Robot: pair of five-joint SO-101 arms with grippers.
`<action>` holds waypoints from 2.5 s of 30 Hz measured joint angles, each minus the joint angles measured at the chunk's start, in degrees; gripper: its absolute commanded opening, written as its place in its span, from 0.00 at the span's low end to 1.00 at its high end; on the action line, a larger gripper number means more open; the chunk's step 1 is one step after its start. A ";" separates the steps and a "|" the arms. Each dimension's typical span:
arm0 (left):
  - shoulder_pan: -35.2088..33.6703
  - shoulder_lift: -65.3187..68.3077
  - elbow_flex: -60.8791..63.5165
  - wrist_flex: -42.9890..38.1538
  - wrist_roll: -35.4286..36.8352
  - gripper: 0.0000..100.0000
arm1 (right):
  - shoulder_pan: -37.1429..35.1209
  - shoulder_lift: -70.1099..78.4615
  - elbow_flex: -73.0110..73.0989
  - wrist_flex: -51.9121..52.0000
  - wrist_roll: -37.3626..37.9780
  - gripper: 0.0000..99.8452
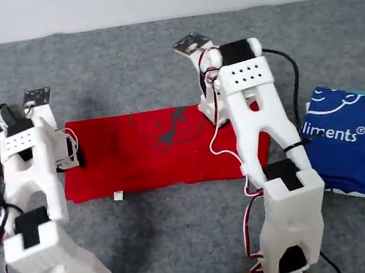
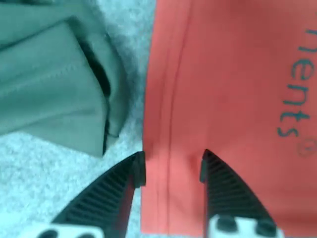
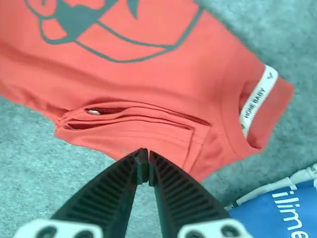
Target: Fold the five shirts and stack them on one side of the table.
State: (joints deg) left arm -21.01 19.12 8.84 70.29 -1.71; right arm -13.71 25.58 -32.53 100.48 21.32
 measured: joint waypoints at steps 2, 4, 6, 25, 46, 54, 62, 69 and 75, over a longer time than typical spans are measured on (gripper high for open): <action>0.00 2.11 -1.58 0.00 0.00 0.19 | 0.62 0.00 0.00 0.00 0.00 0.01; 0.18 3.60 -2.73 0.00 0.00 0.19 | 0.70 0.00 0.00 0.00 0.00 0.01; 0.62 4.84 -3.69 0.00 0.00 0.19 | 0.35 0.00 0.00 0.00 0.00 0.01; 6.07 31.12 -40.79 26.37 0.62 0.00 | 0.44 0.00 0.00 0.09 0.00 0.01; 17.67 4.31 -33.58 28.66 1.05 0.00 | 19.96 -20.57 0.00 0.09 2.11 0.01; 34.99 2.81 -33.05 28.66 3.52 0.00 | 28.75 -24.62 0.00 0.18 3.96 0.01; 47.21 8.88 -41.67 28.04 9.41 0.00 | 32.18 -30.24 9.14 0.18 4.22 0.01; 53.98 19.87 -58.81 28.66 10.99 0.00 | 32.26 -35.87 17.85 0.18 4.22 0.01; 57.93 30.51 -72.44 28.75 10.99 0.00 | 32.26 -38.33 21.19 0.18 4.22 0.01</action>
State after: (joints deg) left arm 36.92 49.63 -63.60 99.03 9.27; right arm 18.55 -12.75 -11.34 100.66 25.54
